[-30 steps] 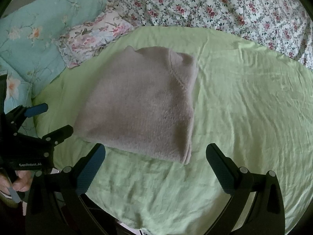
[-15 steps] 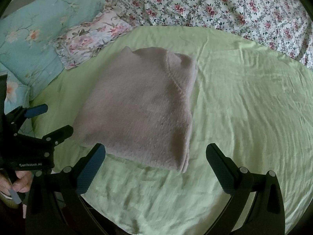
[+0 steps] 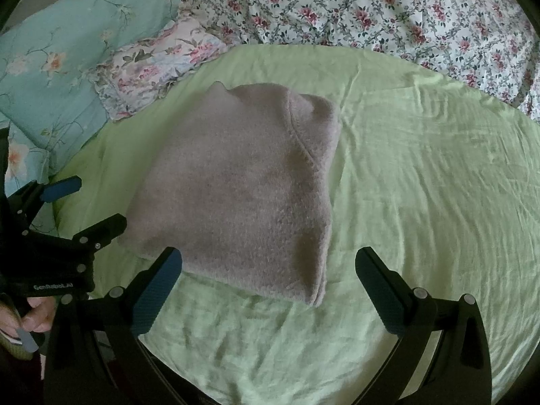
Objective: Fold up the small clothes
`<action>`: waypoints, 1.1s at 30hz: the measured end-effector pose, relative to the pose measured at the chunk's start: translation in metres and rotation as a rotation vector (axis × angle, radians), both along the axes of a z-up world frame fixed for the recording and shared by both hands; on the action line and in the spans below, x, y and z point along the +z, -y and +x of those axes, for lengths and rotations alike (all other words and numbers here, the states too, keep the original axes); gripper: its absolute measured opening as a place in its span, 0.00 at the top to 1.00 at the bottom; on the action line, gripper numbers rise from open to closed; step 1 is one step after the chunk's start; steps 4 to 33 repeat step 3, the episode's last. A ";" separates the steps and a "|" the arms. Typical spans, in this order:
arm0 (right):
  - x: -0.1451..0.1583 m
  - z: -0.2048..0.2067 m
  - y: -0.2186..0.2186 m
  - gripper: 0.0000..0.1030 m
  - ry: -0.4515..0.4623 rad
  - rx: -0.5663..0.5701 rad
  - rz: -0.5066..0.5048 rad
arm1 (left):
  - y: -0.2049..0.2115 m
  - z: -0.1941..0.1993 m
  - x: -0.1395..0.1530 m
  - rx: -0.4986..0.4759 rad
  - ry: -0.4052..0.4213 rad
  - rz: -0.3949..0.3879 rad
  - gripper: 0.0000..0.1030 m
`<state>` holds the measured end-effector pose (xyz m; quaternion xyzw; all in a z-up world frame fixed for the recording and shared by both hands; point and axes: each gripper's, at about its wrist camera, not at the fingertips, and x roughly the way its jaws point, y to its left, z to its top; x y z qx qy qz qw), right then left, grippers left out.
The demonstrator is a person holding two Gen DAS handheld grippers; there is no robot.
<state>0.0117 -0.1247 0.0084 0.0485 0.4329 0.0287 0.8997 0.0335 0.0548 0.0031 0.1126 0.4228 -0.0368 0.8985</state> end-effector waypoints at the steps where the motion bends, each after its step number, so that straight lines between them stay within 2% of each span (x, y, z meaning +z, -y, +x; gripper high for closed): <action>1: 0.000 0.001 0.000 0.01 0.003 0.001 0.001 | 0.001 0.000 -0.001 -0.001 -0.001 0.001 0.01; 33: -0.001 0.001 0.000 0.01 0.007 -0.003 0.009 | 0.003 0.000 -0.003 -0.005 -0.002 0.004 0.01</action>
